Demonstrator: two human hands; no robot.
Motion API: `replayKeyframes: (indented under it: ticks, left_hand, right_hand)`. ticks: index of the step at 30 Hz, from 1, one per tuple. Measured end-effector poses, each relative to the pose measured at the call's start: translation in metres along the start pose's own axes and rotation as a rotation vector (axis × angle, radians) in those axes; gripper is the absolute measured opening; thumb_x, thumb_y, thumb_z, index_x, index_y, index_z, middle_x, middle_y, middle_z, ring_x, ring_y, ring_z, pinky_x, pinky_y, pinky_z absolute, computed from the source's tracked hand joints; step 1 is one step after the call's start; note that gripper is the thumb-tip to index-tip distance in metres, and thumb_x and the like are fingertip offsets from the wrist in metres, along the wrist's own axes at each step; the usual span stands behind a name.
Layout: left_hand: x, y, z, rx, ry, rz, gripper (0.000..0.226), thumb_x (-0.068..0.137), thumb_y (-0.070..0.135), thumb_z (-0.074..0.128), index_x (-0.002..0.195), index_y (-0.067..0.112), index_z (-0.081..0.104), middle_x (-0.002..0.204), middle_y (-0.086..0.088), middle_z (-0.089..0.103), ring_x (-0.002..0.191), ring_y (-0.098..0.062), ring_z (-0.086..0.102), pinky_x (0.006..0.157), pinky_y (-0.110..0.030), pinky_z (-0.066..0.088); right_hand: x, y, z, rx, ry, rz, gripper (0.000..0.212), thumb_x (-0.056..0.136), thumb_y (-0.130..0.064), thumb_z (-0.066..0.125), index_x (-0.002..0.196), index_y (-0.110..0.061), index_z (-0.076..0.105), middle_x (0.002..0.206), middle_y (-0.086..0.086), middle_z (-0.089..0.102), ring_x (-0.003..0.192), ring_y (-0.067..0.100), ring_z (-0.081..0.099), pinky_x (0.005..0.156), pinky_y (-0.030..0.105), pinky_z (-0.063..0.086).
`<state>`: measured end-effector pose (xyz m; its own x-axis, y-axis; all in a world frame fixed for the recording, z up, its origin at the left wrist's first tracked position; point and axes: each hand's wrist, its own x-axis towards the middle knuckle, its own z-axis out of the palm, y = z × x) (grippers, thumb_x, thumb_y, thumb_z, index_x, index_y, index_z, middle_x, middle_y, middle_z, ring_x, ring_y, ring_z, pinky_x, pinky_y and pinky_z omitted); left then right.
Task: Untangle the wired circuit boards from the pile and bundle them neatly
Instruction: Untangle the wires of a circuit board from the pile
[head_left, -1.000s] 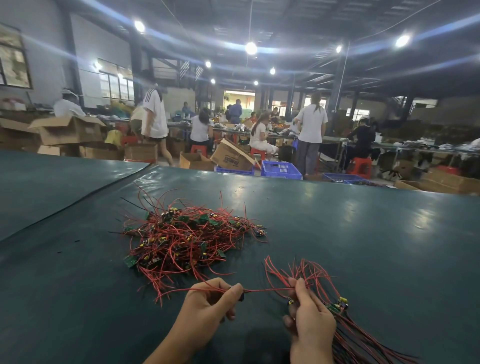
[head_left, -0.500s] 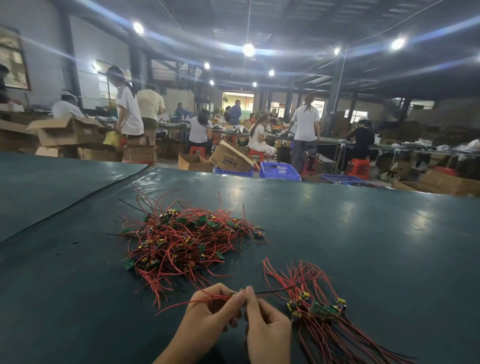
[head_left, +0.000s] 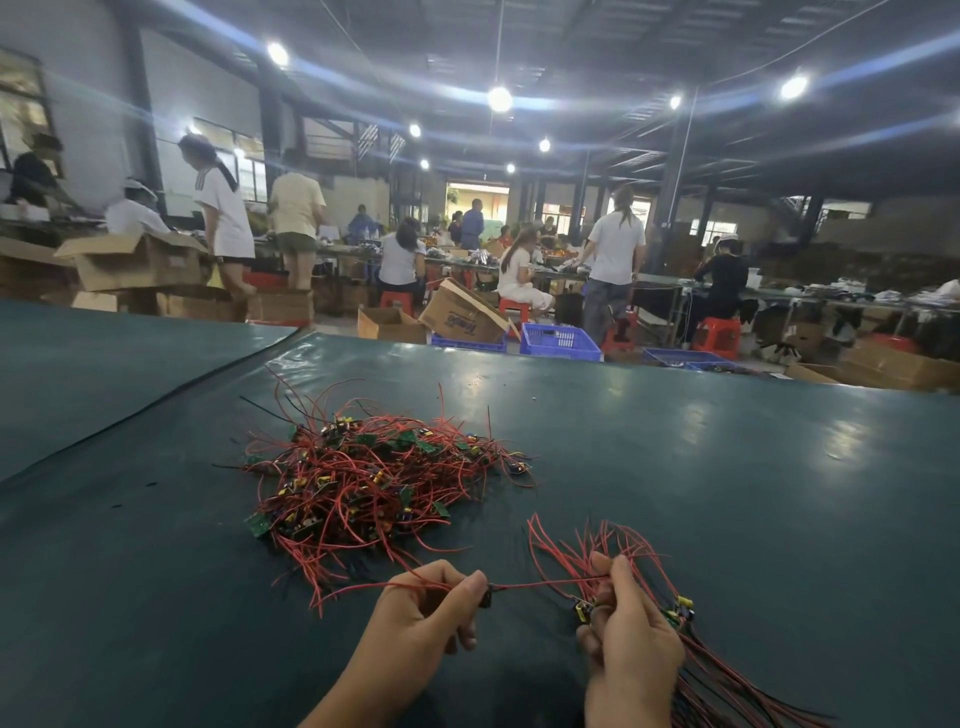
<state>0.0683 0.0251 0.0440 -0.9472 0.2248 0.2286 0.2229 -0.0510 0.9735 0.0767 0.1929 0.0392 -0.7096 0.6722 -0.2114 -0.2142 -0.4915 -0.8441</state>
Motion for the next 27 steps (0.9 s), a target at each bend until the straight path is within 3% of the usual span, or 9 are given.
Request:
replayKeyframes:
  ticks: [6, 8, 11, 14, 17, 19, 22, 25, 27]
  left_hand:
    - [0.005, -0.009, -0.002, -0.082, 0.105, -0.07, 0.022, 0.088, 0.023, 0.058, 0.087, 0.002, 0.065, 0.076, -0.012, 0.073, 0.054, -0.017, 0.061, 0.043, -0.023, 0.043]
    - [0.007, -0.011, -0.002, -0.208, 0.168, -0.134, 0.018, 0.091, 0.016, 0.056, 0.094, 0.003, 0.067, 0.082, -0.012, 0.074, 0.054, -0.017, 0.062, 0.04, -0.022, 0.043]
    - [0.01, -0.008, -0.003, -0.426, 0.245, -0.202, 0.025, 0.082, 0.022, 0.06, 0.094, 0.002, 0.07, 0.08, -0.013, 0.072, 0.049, -0.017, 0.06, 0.038, -0.022, 0.042]
    - [0.01, -0.003, -0.005, -0.539, 0.223, -0.23, 0.034, 0.077, 0.03, 0.059, 0.092, 0.004, 0.075, 0.067, -0.01, 0.063, 0.042, -0.013, 0.051, 0.036, -0.022, 0.039]
    - [0.007, 0.0, -0.001, -0.574, 0.169, -0.24, 0.038, 0.075, 0.028, 0.06, 0.101, 0.003, 0.073, 0.057, -0.01, 0.048, 0.039, -0.011, 0.043, 0.036, -0.02, 0.033]
    - [0.004, 0.001, 0.002, -0.579, 0.099, -0.247, 0.052, 0.071, 0.03, 0.068, 0.114, 0.001, 0.066, 0.058, -0.011, 0.042, 0.038, -0.012, 0.041, 0.039, -0.017, 0.032]
    - [0.002, 0.004, 0.005, -0.555, 0.008, -0.28, 0.086, 0.048, 0.047, 0.09, 0.118, 0.006, 0.062, 0.076, -0.023, 0.053, 0.061, -0.021, 0.048, 0.056, -0.029, 0.037]
    - [0.0, 0.002, 0.005, -0.552, -0.002, -0.324, 0.063, 0.075, 0.033, 0.066, 0.13, 0.004, 0.052, 0.075, -0.018, 0.062, 0.059, -0.023, 0.053, 0.056, -0.03, 0.041]
    - [0.0, -0.002, 0.005, -0.527, -0.014, -0.321, 0.074, 0.071, 0.043, 0.073, 0.13, 0.004, 0.051, 0.077, -0.013, 0.063, 0.059, -0.021, 0.057, 0.057, -0.027, 0.045]
  right_hand:
    - [-0.009, -0.006, 0.002, 0.131, -0.175, 0.05, 0.026, 0.091, -0.022, 0.062, 0.073, -0.006, 0.074, 0.049, -0.006, 0.046, 0.03, 0.003, 0.025, 0.031, 0.013, 0.021]
    - [-0.014, -0.008, 0.003, 0.167, -0.255, 0.075, 0.031, 0.083, -0.033, 0.062, 0.077, -0.004, 0.072, 0.051, -0.003, 0.046, 0.029, 0.004, 0.026, 0.03, 0.013, 0.021]
    - [-0.018, -0.009, 0.002, 0.213, -0.328, 0.082, 0.057, 0.071, -0.055, 0.057, 0.085, -0.002, 0.072, 0.052, -0.001, 0.049, 0.03, 0.006, 0.03, 0.029, 0.015, 0.024]
    - [-0.018, -0.006, 0.002, 0.14, -0.34, 0.09, 0.065, 0.07, -0.062, 0.051, 0.088, -0.004, 0.073, 0.053, 0.001, 0.052, 0.031, 0.008, 0.033, 0.03, 0.016, 0.026]
    - [-0.021, 0.004, 0.007, -0.071, -0.371, 0.101, 0.052, 0.071, -0.055, 0.055, 0.075, -0.009, 0.078, 0.05, -0.001, 0.052, 0.031, 0.007, 0.033, 0.031, 0.016, 0.026]
    - [-0.028, 0.011, 0.011, -0.204, -0.429, 0.097, 0.035, 0.081, -0.04, 0.062, 0.065, -0.013, 0.079, 0.047, -0.001, 0.054, 0.032, 0.005, 0.039, 0.033, 0.016, 0.03]
    - [-0.039, 0.02, 0.015, -0.282, -0.569, 0.078, 0.03, 0.082, -0.031, 0.065, 0.065, -0.011, 0.079, 0.044, 0.004, 0.054, 0.035, 0.006, 0.043, 0.039, 0.015, 0.035]
    - [-0.052, 0.019, 0.016, -0.262, -0.678, 0.067, 0.026, 0.073, -0.031, 0.066, 0.068, -0.009, 0.079, 0.042, 0.002, 0.054, 0.036, 0.005, 0.045, 0.043, 0.017, 0.04]
    - [-0.055, 0.019, 0.018, -0.235, -0.673, 0.087, 0.025, 0.078, -0.022, 0.067, 0.061, -0.007, 0.077, 0.039, 0.003, 0.053, 0.033, 0.006, 0.045, 0.041, 0.018, 0.041]
